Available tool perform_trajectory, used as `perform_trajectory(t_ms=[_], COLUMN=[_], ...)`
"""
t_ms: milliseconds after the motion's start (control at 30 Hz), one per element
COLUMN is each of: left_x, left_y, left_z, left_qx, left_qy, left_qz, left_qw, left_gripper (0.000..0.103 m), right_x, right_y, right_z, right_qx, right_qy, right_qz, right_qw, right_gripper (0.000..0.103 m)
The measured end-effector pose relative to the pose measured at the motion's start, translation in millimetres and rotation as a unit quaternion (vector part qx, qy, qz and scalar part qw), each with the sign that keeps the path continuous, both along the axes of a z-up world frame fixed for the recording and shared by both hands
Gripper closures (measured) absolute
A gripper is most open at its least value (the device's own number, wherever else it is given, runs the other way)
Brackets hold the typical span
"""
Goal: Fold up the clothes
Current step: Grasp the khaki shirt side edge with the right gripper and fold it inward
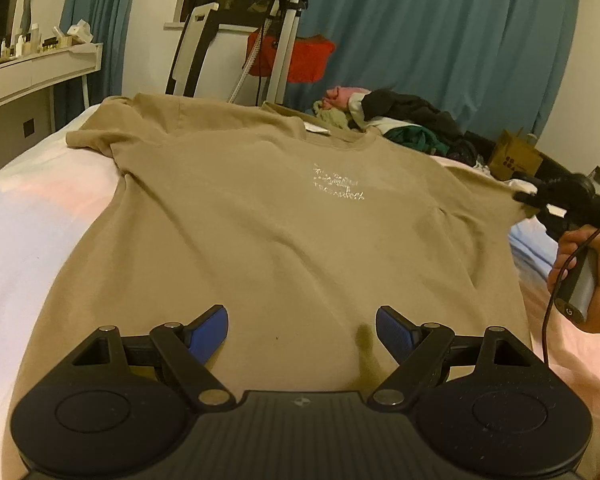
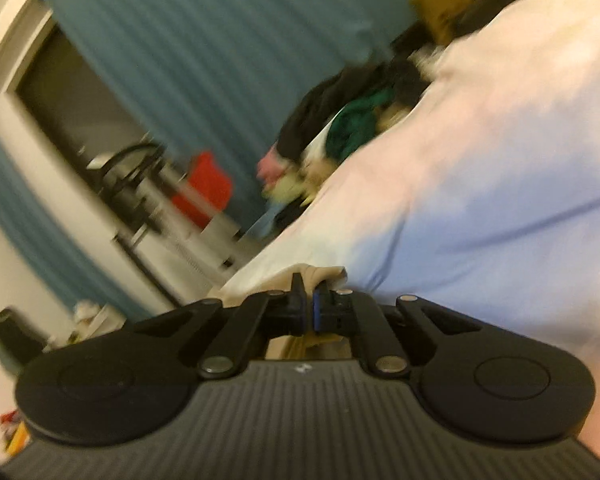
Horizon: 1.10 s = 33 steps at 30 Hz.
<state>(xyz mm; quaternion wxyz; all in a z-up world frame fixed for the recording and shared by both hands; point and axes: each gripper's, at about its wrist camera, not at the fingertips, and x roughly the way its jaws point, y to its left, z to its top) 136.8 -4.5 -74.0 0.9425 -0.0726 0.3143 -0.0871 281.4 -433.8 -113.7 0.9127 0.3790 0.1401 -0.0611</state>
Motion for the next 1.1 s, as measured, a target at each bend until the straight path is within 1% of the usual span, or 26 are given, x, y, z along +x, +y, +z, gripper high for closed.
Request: perform_trajectory(t_ms=[67, 167, 267, 367, 400, 433, 467, 500, 533, 600, 667, 733, 800, 833, 900, 933, 1000, 1067, 1100], left_x=[-3.4, -6.4, -7.0, -6.8, -6.9, -7.4, -7.8, -8.8, -10.8, -14.9, -19.0, -23.0, -27.1, -29.1, -33.4, -35.2, -40.2, -45.4, -48.0], left_y=[-1.1, -3.6, -6.6, -11.0, -12.6, -13.4, -14.3, -14.2, -12.5, -9.0, -5.4, -1.9, 1.6, 3.4, 9.3, 12.2, 20.1, 26.3, 29.4], left_z=[2.3, 3.6, 1.9, 0.1, -0.3, -0.5, -0.7, -0.3, 1.6, 5.2, 8.9, 12.6, 16.2, 18.1, 22.7, 24.9, 28.9, 32.1, 33.6], left_qx=[0.002, 0.010, 0.018, 0.028, 0.032, 0.036, 0.039, 0.041, 0.039, 0.036, 0.032, 0.029, 0.025, 0.024, 0.013, 0.006, -0.008, -0.018, -0.023], left_qy=[-0.004, -0.009, -0.010, -0.014, -0.016, -0.017, -0.017, -0.018, -0.017, -0.015, -0.012, -0.010, -0.008, -0.007, -0.005, -0.004, -0.002, -0.002, -0.002], left_qz=[-0.003, -0.008, -0.014, -0.019, -0.021, -0.022, -0.023, -0.023, -0.022, -0.021, -0.019, -0.018, -0.016, -0.015, -0.011, -0.009, -0.006, -0.003, 0.000], left_qw=[1.0000, 0.9999, 0.9997, 0.9993, 0.9991, 0.9990, 0.9988, 0.9987, 0.9988, 0.9990, 0.9992, 0.9994, 0.9995, 0.9996, 0.9998, 0.9999, 1.0000, 0.9998, 0.9997], left_gripper=[0.020, 0.020, 0.020, 0.020, 0.020, 0.020, 0.020, 0.020, 0.020, 0.020, 0.020, 0.020, 0.020, 0.020, 0.020, 0.020, 0.020, 0.020, 0.020], right_x=[-0.2, 0.8, 2.0, -4.1, -6.8, -11.2, -16.7, -24.3, -34.9, -52.8, -71.8, -95.8, -125.5, -137.4, -155.8, -160.6, -167.1, -167.9, -168.6], right_y=[-10.5, -20.3, -18.7, -14.8, -13.6, -10.9, -7.1, -3.5, 0.1, 6.1, 14.4, 28.1, 48.6, 59.5, 83.0, 91.8, 107.7, 121.7, 126.8], right_z=[-4.8, -22.7, -27.5, -21.5, -19.0, -16.1, -12.9, -9.8, -6.0, 4.2, 14.5, 21.1, 21.6, 17.6, 6.3, 1.1, -7.2, -9.9, -9.6], right_qx=[-0.013, -0.010, -0.009, -0.003, -0.004, -0.007, -0.010, -0.011, -0.009, -0.010, 0.000, 0.008, 0.004, 0.008, 0.027, 0.036, 0.040, 0.029, 0.022], right_qy=[0.019, 0.052, 0.059, 0.054, 0.058, 0.065, 0.072, 0.075, 0.070, 0.073, 0.088, 0.099, 0.128, 0.152, 0.210, 0.236, 0.278, 0.295, 0.299], right_qz=[-0.012, -0.022, -0.024, -0.022, -0.022, -0.020, -0.019, -0.015, -0.007, 0.012, 0.028, 0.062, 0.112, 0.138, 0.195, 0.209, 0.217, 0.225, 0.227], right_qw=[1.000, 0.998, 0.998, 0.998, 0.998, 0.998, 0.997, 0.997, 0.997, 0.997, 0.996, 0.993, 0.985, 0.979, 0.958, 0.948, 0.935, 0.928, 0.927], right_gripper=[0.097, 0.097, 0.096, 0.093, 0.089, 0.075, 0.065, 0.042, 0.030, 0.029, 0.029, 0.029, 0.029, 0.029, 0.029, 0.029, 0.030, 0.029, 0.029])
